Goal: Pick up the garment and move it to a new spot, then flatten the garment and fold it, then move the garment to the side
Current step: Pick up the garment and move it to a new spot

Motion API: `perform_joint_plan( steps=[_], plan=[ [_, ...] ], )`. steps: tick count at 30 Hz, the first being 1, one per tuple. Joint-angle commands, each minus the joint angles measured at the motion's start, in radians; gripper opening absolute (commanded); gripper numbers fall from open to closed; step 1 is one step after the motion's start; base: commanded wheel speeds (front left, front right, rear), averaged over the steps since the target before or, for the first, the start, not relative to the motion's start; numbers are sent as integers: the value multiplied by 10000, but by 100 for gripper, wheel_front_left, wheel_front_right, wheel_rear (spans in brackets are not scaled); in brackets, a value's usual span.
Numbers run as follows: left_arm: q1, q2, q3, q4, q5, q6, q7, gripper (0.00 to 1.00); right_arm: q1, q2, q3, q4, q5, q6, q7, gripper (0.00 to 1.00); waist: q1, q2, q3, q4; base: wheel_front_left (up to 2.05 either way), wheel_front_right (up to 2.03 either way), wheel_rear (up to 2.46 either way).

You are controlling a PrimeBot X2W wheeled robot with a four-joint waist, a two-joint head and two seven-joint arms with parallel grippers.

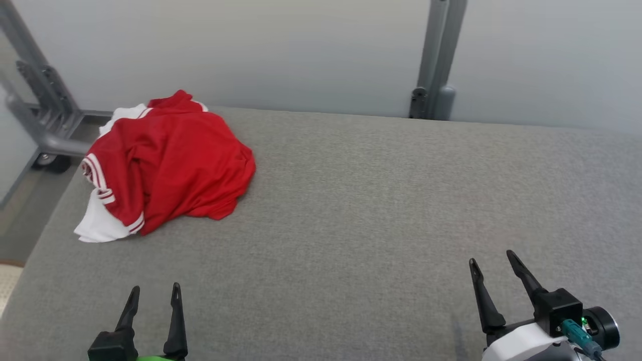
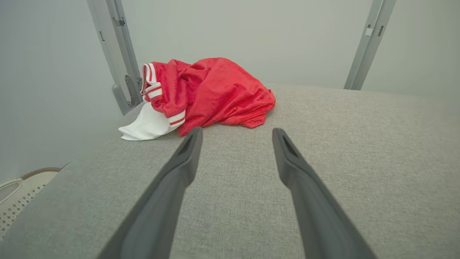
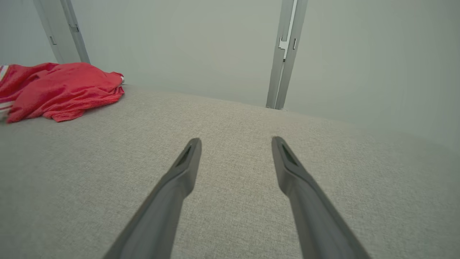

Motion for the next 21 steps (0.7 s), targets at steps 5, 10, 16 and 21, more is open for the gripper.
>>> perform_joint_plan(
  steps=[5, 10, 16, 21],
  plan=[
    [292, 37, 271, -130, 36, 47, -7, 100, -243, 28, 581, 61, 106, 1, -33, 100, 0, 0, -268, 2582, 0, 0, 0],
    [140, 37, 140, -213, -305, 111, -7, 100, -485, -89, 943, 168, 164, -1, -33, 100, 0, 0, -66, 2774, 0, 0, 0],
    [-1198, 29, -515, 871, -1114, 9, -7, 100, -735, -476, 1146, 102, 64, -4, -33, 100, 0, 0, 823, 2326, 0, 0, 0],
    [-3346, 31, -673, 2670, -2132, 174, 68, 100, -1347, -1027, 1265, -39, 36, -4, -33, 100, 0, 0, 2149, 1370, 0, 0, 0]
  ],
)
